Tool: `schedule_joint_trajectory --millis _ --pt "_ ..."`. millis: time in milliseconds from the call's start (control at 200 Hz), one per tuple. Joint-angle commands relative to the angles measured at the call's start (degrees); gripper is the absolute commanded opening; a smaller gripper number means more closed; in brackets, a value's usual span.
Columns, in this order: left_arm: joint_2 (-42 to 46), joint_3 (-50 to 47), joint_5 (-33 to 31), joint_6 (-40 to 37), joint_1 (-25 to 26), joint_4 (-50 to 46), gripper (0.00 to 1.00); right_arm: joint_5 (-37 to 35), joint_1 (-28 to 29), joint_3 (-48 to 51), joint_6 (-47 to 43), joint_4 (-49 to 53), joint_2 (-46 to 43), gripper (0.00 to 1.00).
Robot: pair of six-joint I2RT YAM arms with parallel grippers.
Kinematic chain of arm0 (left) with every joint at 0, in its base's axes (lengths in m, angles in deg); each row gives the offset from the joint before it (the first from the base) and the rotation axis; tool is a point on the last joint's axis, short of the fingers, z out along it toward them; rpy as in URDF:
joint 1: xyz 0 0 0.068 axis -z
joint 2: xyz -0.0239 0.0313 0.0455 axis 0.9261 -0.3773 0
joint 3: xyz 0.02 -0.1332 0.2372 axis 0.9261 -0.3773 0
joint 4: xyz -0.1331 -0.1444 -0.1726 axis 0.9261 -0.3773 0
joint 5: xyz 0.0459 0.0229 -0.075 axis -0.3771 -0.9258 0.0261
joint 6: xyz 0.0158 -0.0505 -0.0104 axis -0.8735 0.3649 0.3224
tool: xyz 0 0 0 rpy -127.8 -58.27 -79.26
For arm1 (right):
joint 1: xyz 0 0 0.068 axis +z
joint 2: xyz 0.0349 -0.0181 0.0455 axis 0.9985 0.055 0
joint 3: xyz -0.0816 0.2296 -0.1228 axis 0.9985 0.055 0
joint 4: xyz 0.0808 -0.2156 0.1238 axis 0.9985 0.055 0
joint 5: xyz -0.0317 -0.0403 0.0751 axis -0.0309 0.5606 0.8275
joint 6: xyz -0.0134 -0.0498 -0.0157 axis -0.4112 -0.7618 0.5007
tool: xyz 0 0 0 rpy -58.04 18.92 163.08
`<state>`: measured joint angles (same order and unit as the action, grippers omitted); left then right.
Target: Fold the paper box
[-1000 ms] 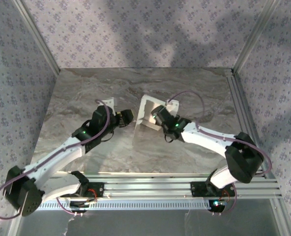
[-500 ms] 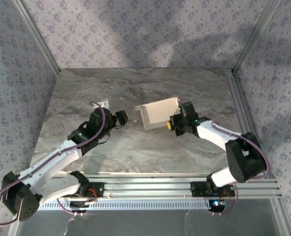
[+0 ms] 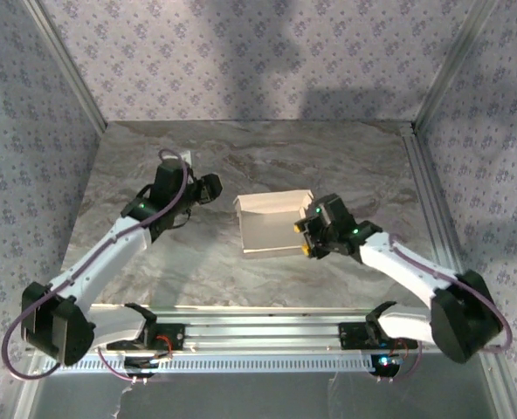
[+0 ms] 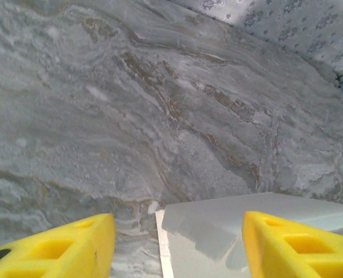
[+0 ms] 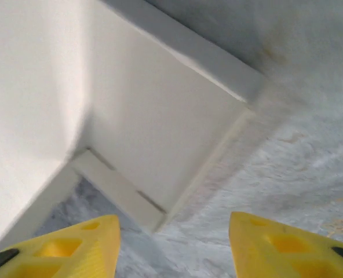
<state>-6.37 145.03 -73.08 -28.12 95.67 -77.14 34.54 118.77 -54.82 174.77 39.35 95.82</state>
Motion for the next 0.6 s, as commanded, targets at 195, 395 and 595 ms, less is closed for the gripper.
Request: schedule_joint_trajectory --millis 195,395,595 --pt "-8.19 13.53 4.79 -23.87 2.59 -19.22 0.59 -20.04 -5.00 -21.35 -79.67 23.48 -1.36 0.66" --pt "-13.04 15.92 4.22 -28.33 7.64 -23.95 0.68 -16.16 -4.81 -31.07 -88.33 27.79 10.80 0.67" --pt "-16.61 14.95 -1.00 -26.79 9.67 -21.64 0.68 -14.85 -4.50 -32.48 -87.88 24.16 17.41 0.63"
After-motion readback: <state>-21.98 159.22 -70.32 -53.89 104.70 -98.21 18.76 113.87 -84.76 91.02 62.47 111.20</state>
